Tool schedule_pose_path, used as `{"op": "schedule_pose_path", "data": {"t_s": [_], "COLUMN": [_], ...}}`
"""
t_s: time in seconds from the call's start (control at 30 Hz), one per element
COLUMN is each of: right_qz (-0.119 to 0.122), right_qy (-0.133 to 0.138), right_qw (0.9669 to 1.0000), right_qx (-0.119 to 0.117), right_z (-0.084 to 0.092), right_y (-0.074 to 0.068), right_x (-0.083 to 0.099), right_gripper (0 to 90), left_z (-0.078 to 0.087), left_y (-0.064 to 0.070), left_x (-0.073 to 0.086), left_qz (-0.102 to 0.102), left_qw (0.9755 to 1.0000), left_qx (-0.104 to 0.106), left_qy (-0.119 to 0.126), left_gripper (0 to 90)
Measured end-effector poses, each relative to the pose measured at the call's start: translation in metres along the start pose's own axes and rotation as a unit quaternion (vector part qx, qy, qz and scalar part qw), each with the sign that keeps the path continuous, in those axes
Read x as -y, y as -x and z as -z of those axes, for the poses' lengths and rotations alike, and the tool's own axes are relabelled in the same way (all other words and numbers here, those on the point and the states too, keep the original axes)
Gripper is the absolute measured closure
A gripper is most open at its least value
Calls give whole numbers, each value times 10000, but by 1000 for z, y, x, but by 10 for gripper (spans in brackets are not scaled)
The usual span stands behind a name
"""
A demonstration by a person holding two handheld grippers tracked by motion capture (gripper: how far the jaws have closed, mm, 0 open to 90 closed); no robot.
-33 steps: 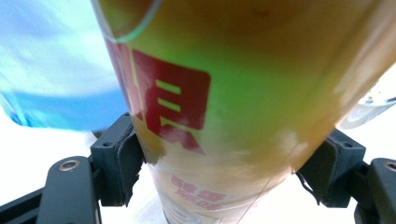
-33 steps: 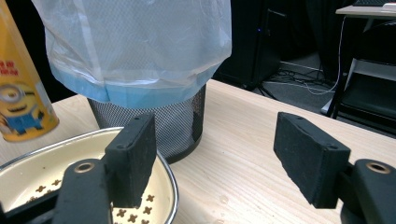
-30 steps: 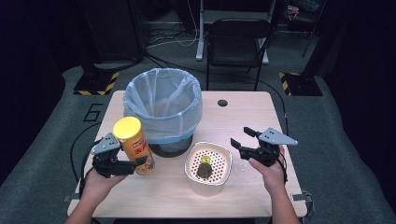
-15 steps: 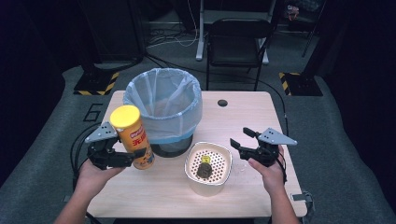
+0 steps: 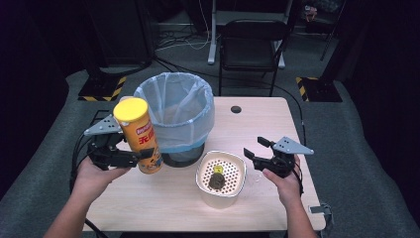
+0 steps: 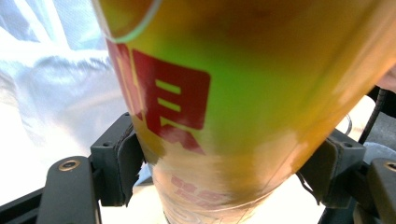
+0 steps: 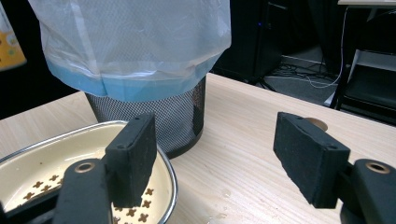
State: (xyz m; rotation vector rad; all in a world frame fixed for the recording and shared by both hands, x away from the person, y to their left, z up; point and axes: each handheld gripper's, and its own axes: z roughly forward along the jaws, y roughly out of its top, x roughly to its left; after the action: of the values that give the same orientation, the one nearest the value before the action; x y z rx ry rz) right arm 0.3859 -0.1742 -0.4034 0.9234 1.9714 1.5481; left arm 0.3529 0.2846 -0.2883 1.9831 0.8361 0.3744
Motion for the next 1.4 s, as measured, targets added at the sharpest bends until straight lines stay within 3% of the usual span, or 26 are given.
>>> {"op": "schedule_pose_path", "data": {"t_s": [0.13,0.63,0.97,1.27,1.4], "right_qz": [-11,-58,-78,-109,-85], "right_qy": [-15,-4,-22,-16,-1], "right_qw": [10000,10000,10000,9999,10000], "right_qx": [-14,38,25,6,-3], "right_z": [-1,0,0,-1,-1], "right_y": [0,2,1,2,2], "right_x": [1,2,2,3,3], "right_gripper": [299,300,299,299,299], "left_z": [5,20,14,0,-10], "left_y": [4,16,3,-15,-20], "left_x": [-14,-68,-103,-126,-133], "left_qz": [-9,-244,-105,44,15], "left_qw": [10000,9996,9996,9994,9993], "left_qx": [-49,-88,47,-31,-166], "left_qy": [-61,122,238,341,325], "left_gripper": [240,240,240,240,240]}}
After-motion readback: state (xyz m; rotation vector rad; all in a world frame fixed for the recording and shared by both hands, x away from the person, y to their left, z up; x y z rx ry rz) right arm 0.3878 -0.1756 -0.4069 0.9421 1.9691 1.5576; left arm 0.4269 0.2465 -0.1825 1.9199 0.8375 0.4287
